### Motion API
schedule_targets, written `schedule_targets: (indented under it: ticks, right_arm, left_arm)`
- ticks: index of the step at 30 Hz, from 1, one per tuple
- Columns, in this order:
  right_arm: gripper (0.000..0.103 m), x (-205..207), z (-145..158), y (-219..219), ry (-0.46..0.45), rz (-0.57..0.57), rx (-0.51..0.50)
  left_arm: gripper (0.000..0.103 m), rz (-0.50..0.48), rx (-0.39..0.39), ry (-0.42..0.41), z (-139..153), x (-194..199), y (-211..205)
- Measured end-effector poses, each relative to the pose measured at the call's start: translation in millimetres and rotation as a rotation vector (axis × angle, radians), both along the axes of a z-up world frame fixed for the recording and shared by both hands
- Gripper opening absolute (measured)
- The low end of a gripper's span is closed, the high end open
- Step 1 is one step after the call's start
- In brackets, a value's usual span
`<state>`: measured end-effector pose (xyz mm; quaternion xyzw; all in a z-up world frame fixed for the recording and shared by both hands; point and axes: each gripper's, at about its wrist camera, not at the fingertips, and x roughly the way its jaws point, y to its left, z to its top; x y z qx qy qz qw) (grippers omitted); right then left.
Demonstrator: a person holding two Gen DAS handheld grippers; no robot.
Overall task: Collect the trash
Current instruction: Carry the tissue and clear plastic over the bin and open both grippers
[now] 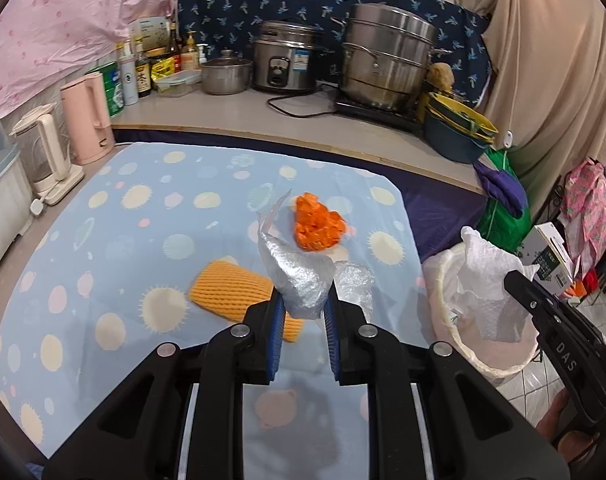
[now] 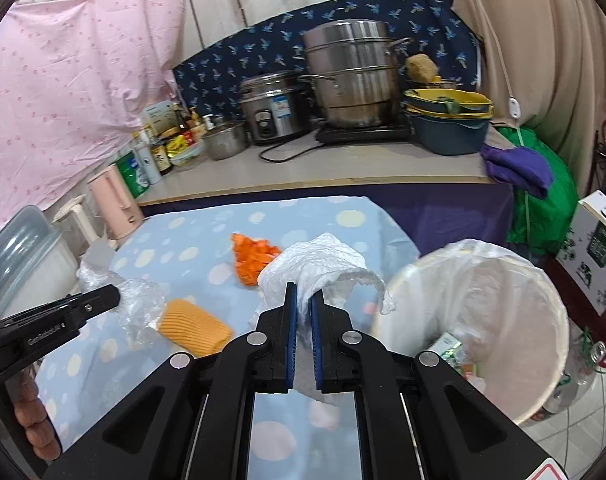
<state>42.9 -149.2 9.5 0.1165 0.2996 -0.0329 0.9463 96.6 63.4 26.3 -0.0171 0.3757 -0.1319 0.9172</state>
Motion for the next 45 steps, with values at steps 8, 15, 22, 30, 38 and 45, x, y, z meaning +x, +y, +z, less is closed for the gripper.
schedule_targets:
  ticks: [8, 15, 22, 30, 38, 45]
  right_arm:
    - [0.006, -4, -14, -38, 0.034, -0.064, -0.012]
    - [0.006, -12, -26, -65, 0.053, -0.113, -0.002]
    - [0.006, -22, -39, -93, 0.08, -0.172, -0.003]
    - [0.006, -32, -54, -118, 0.103, -0.222, 0.018]
    - [0.007, -32, -62, -130, 0.117, -0.25, 0.026]
    - [0.009, -31, -64, -136, 0.122, -0.264, 0.026]
  left_arm:
    - [0.018, -0.079, 0.018, 0.006, -3, -6, -46]
    - [0.018, -0.148, 0.03, 0.016, -6, -9, -88]
    - [0.018, -0.227, 0.041, 0.026, -13, -13, -138]
    - [0.018, -0.294, 0.058, 0.035, -25, -16, -184]
    - [0.018, -0.312, 0.083, 0.047, -37, -11, -208]
    - [0.019, -0.314, 0.095, 0.05, -43, -6, -219]
